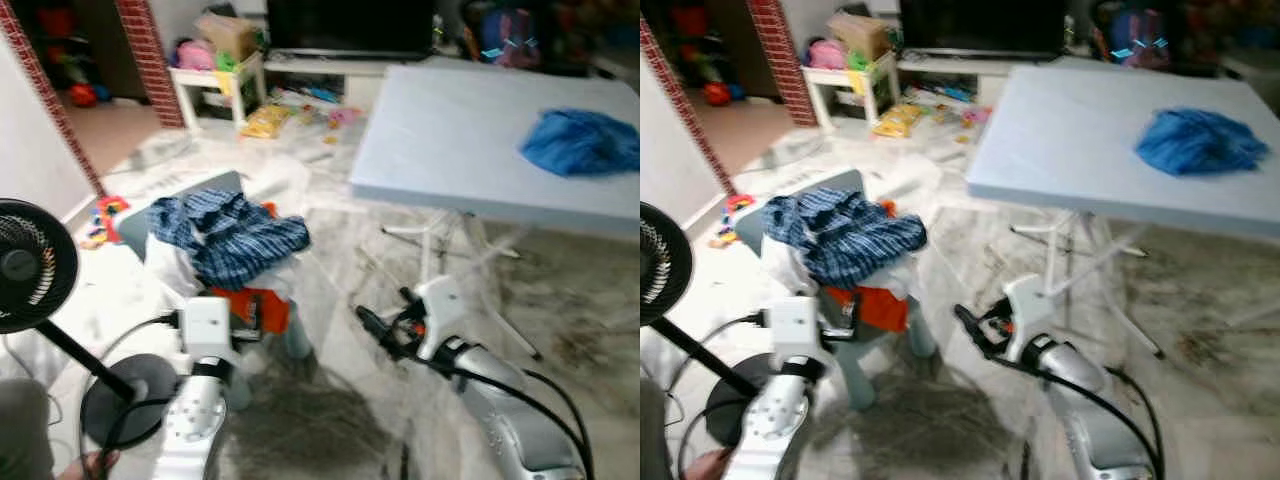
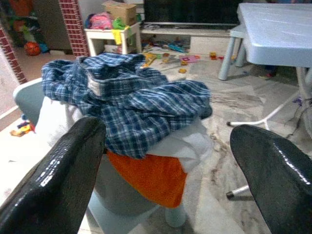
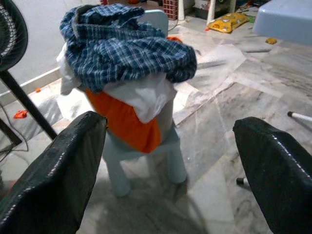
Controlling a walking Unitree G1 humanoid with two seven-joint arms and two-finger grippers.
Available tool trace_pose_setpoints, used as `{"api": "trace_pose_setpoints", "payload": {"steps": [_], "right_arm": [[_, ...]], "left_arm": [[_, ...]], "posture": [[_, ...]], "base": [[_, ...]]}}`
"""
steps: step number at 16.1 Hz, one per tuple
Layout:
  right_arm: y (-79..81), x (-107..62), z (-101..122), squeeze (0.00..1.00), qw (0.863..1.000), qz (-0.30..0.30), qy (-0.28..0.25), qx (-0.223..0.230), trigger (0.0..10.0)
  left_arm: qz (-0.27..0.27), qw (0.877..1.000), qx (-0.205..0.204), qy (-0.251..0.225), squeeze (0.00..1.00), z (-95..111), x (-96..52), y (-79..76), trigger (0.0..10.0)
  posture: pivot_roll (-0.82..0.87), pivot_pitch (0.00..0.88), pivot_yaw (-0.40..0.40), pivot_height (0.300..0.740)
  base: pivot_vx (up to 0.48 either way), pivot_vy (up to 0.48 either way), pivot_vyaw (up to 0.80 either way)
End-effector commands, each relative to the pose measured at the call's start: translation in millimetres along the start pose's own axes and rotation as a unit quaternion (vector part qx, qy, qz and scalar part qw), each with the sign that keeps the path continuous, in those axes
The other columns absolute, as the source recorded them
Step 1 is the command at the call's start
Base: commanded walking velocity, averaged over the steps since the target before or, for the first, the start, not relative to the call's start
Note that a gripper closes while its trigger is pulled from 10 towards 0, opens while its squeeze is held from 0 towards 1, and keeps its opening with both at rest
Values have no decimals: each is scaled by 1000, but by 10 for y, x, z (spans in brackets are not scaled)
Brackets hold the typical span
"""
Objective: Hang hanger
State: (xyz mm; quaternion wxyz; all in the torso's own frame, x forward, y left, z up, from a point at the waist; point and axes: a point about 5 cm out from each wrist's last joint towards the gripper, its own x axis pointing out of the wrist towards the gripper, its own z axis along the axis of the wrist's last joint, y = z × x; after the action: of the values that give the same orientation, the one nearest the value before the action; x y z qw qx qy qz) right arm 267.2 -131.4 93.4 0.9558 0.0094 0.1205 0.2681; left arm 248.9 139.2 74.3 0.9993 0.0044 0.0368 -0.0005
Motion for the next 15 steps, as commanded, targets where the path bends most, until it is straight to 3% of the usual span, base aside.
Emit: {"api": "trace_pose_setpoints", "payload": {"steps": [1,7,15], "right_arm": [[67,38,49,0,1000,14,-10,-7,10000],[90,40,47,0,1000,22,-11,-14,10000],[108,58,58,0,999,28,-14,-22,10000]], "left_arm": [[11,1000,6,-3,0,24,2,80,10000],[8,1000,4,-3,0,23,12,67,10000],[15,1000,1,-4,0,46,97,91,10000]], "posture": [[-60,0,18,740],[-60,0,13,740],[-60,0,12,740]], "base": [[405,0,0],[406,0,741],[404,0,436]]}}
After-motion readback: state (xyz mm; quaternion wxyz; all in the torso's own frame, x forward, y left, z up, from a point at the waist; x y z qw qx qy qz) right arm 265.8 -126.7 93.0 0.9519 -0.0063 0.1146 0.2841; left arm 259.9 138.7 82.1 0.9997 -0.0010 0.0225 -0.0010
